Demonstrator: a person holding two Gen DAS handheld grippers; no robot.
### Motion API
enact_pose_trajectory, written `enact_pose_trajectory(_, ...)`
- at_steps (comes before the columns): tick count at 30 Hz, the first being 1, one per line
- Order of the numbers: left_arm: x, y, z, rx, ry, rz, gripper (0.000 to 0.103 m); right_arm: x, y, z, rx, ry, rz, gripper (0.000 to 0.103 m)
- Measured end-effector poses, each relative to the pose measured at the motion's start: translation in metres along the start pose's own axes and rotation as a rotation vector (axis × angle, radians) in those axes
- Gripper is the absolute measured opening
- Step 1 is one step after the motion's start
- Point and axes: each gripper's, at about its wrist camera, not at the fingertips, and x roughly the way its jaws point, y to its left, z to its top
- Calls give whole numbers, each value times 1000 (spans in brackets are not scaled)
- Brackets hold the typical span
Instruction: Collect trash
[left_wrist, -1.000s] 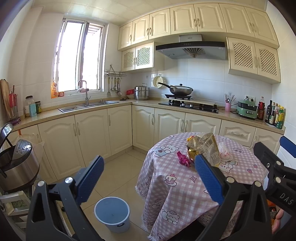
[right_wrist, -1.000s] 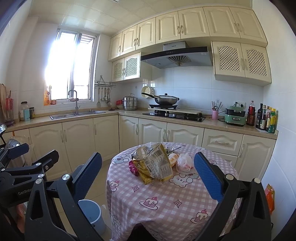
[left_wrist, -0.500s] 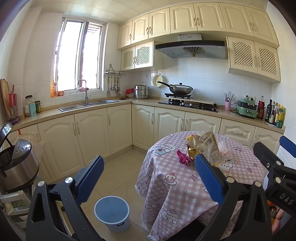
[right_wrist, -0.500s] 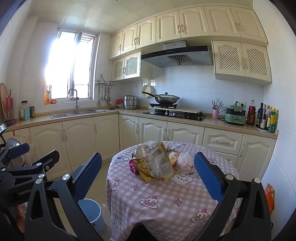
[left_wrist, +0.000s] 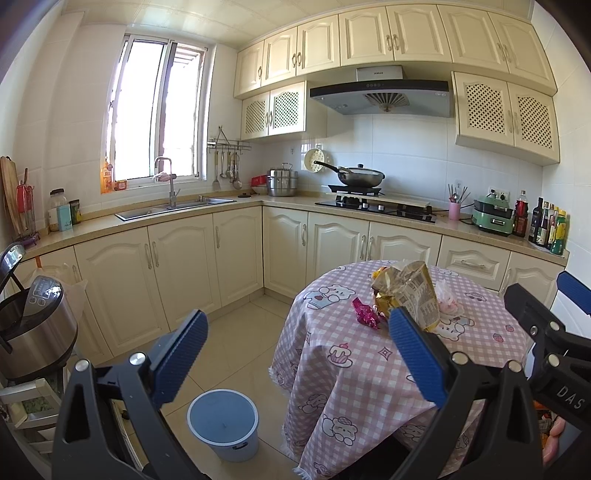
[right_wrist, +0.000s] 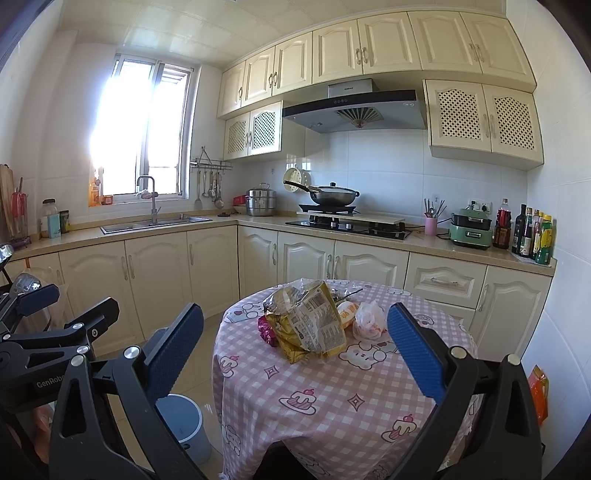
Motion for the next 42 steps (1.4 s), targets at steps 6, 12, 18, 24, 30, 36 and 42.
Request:
enact_pose_trajectory(6,0,0,0,-1,0,0,97,2,-1,0,0,7,4,96)
enact_pose_trajectory(12,1,-1,-2,2,3,1,97,4,-1,0,1,15,7,96)
enact_pose_trajectory(18,4,-1,-5,4,12,1,97,13,-2,-1,10,43,19,96)
enact_pose_trajectory(24,16,0,-5,1,36,2,97,21,-9,-2,17,59,11,96)
enact_pose_trajectory(30,46,-5,-7,-13,101,-31,97,47,-27,-9,43,109,-21,96)
enact_pose_trajectory(36,95,-27,-10,-27,159,-134,97,83,-57,-22,77,159,-88,96)
enact_pose_trajectory(42,161,-62,-14,-7,238,-224,96,128,-91,-43,133,242,-127,96)
